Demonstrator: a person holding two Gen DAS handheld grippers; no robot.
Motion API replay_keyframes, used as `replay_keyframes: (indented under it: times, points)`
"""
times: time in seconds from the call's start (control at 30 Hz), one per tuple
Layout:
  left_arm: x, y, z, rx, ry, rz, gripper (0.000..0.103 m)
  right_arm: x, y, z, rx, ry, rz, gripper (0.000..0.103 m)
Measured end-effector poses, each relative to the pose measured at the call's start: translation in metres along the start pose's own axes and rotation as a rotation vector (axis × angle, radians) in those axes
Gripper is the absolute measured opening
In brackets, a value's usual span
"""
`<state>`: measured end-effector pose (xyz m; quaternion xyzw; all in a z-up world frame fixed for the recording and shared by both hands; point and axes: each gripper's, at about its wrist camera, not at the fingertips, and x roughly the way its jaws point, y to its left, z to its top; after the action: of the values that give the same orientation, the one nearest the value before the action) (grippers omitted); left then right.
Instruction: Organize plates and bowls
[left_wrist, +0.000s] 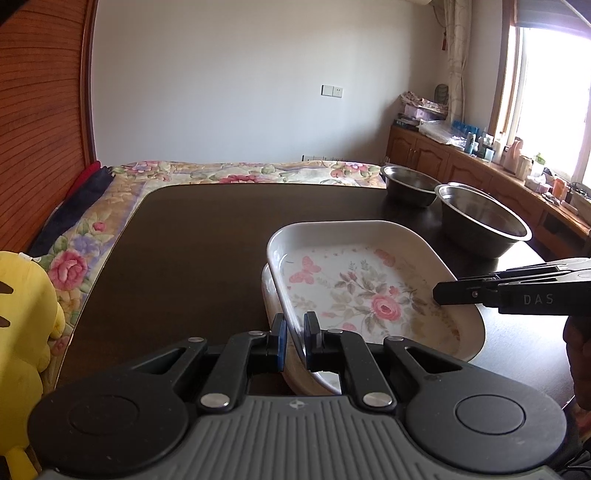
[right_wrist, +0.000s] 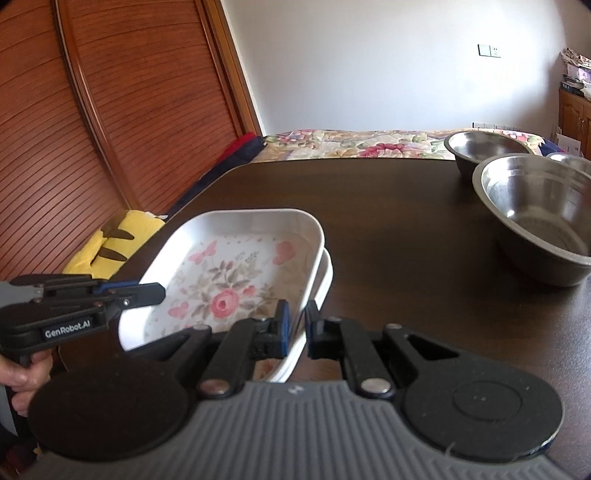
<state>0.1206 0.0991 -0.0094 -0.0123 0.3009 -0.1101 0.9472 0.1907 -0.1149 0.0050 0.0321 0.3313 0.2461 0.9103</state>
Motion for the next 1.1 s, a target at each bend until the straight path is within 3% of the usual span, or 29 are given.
replay_keyframes:
  times: [0.37,0.57,0.87,1.1]
  points:
    - [0.001,0.001,0.006,-0.010,-0.007,0.024,0.038,-0.007,-0.001,0.001,-0.042,-0.038,0.008,0.023]
    - [-0.005,0.000,0.011,0.002,-0.034,0.026,0.039,-0.022,-0.005,0.007,-0.074,-0.078,0.000,0.023]
    - [-0.026,-0.020,0.030,0.031,-0.119,0.003,0.067,-0.050,-0.016,0.011,-0.137,-0.160,-0.050,0.023]
    - [-0.030,-0.052,0.041,0.071,-0.169,-0.047,0.080,-0.076,-0.046,0.013,-0.128,-0.203,-0.104,0.023]
